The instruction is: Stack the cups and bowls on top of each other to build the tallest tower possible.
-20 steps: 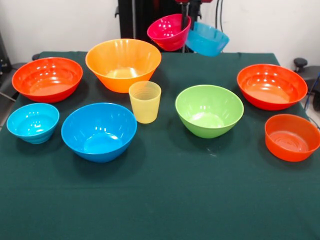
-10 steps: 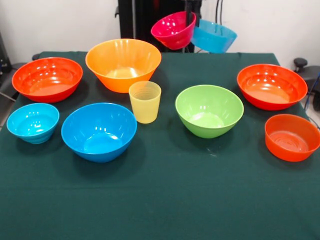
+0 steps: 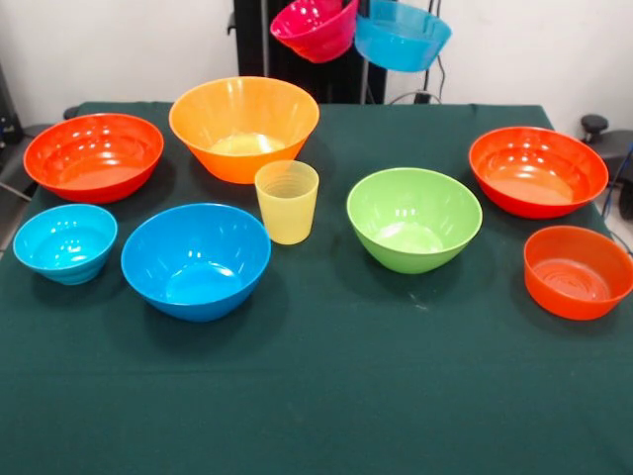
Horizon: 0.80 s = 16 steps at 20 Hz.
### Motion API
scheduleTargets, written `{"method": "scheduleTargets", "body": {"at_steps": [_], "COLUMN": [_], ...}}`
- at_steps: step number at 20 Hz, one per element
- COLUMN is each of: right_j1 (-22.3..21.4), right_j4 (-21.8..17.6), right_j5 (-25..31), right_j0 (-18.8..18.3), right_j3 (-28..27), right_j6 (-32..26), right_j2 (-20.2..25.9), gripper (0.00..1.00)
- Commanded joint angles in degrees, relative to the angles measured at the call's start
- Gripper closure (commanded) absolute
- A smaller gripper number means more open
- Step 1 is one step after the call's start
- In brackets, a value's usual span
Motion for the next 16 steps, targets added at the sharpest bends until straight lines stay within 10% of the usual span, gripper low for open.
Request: {"method": "scheduleTargets", "body": {"at_steps": [1,16], "right_j1": [0.8,13.7], "right_j4": [-1.5,-17.8], "right_j5": [5.3,2.4], "right_j0": [-1.6,-6.0], "right_j3": [2.7,-6.8], "right_j6": [-5.3,-5.4], "right_j2": [9.8,7.2], "gripper": [1.0,1.0]}}
